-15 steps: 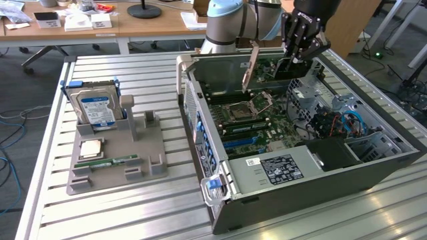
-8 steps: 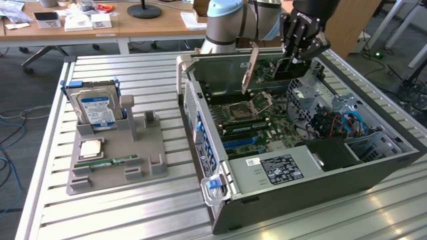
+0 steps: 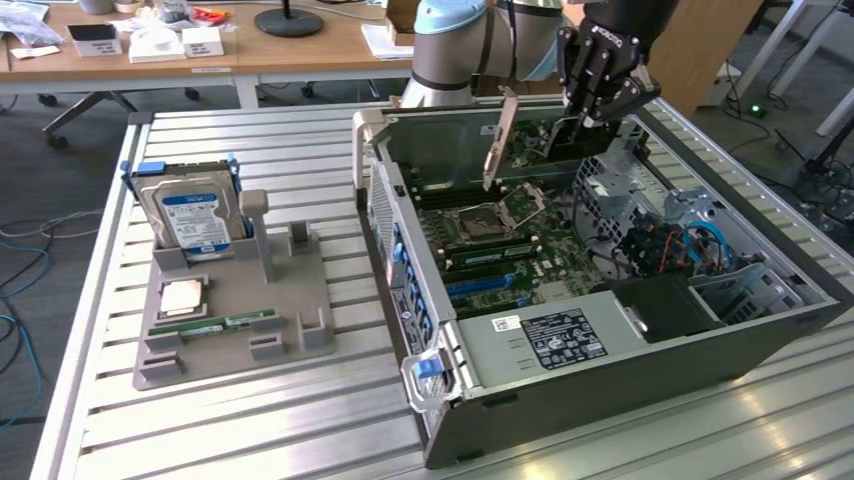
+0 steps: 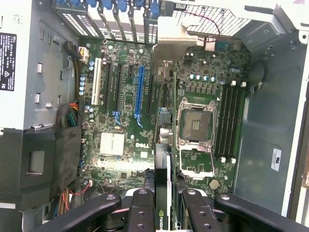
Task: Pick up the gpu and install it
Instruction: 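Insert the gpu into the slot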
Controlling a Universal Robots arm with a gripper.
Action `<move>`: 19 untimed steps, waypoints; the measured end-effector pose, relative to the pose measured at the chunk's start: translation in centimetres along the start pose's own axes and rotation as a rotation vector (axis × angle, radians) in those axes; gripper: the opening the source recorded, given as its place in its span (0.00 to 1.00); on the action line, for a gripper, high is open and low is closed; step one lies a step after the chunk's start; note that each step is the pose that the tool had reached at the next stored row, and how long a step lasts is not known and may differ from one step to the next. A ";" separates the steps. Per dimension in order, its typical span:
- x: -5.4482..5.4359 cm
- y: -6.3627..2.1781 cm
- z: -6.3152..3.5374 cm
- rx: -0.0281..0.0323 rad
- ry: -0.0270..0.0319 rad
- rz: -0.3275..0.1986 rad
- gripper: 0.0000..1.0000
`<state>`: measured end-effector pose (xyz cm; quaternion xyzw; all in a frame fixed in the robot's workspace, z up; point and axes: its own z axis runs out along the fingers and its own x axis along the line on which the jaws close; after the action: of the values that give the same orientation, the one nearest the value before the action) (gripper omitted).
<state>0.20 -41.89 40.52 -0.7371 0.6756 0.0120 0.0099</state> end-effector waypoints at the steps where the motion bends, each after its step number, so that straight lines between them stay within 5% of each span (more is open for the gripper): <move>1: 0.0 0.00 0.00 0.0000 -0.0001 0.000 0.27; 19: 0.0 0.58 0.47 0.0000 0.0000 0.000 0.27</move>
<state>-0.39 -41.89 40.06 -0.7371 0.6756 0.0120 0.0099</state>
